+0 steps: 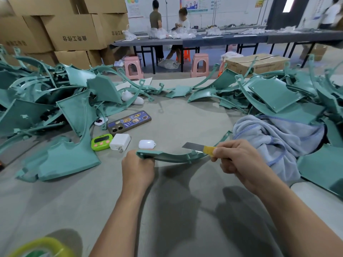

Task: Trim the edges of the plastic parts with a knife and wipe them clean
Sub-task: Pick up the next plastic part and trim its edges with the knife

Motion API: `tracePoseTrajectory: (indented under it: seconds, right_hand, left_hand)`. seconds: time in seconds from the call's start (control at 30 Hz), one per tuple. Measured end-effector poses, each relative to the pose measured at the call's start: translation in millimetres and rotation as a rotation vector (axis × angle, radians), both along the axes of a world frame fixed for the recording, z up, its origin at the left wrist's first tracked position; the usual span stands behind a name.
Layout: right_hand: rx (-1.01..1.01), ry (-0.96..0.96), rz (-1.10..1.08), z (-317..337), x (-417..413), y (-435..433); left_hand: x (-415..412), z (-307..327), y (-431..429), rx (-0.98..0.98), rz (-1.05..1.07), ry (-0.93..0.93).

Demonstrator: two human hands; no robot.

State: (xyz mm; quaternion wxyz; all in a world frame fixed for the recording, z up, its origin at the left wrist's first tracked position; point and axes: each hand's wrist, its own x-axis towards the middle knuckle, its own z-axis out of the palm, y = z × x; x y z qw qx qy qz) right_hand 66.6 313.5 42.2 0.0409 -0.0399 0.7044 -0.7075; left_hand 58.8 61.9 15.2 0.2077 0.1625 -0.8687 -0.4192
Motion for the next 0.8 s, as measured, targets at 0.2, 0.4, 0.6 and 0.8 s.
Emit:
tracePoseTrajectory:
  seconds: [0.2, 0.4, 0.6, 0.8]
  right_hand:
    - [-0.099, -0.005, -0.065, 3, 1, 3]
    - [0.014, -0.086, -0.048, 0, 0, -1]
    - [-0.061, 0.016, -0.118, 0, -1, -3]
    - [-0.041, 0.410, -0.163, 17, 24, -28]
  left_hand:
    - [0, -3, 0, -0.038, -0.015, -0.013]
    - [-3, -7, -2, -0.038, -0.014, -0.024]
    - [-1, -4, 0, -0.022, -0.019, -0.006]
    - [18, 10, 19, -0.016, 0.199, 0.201]
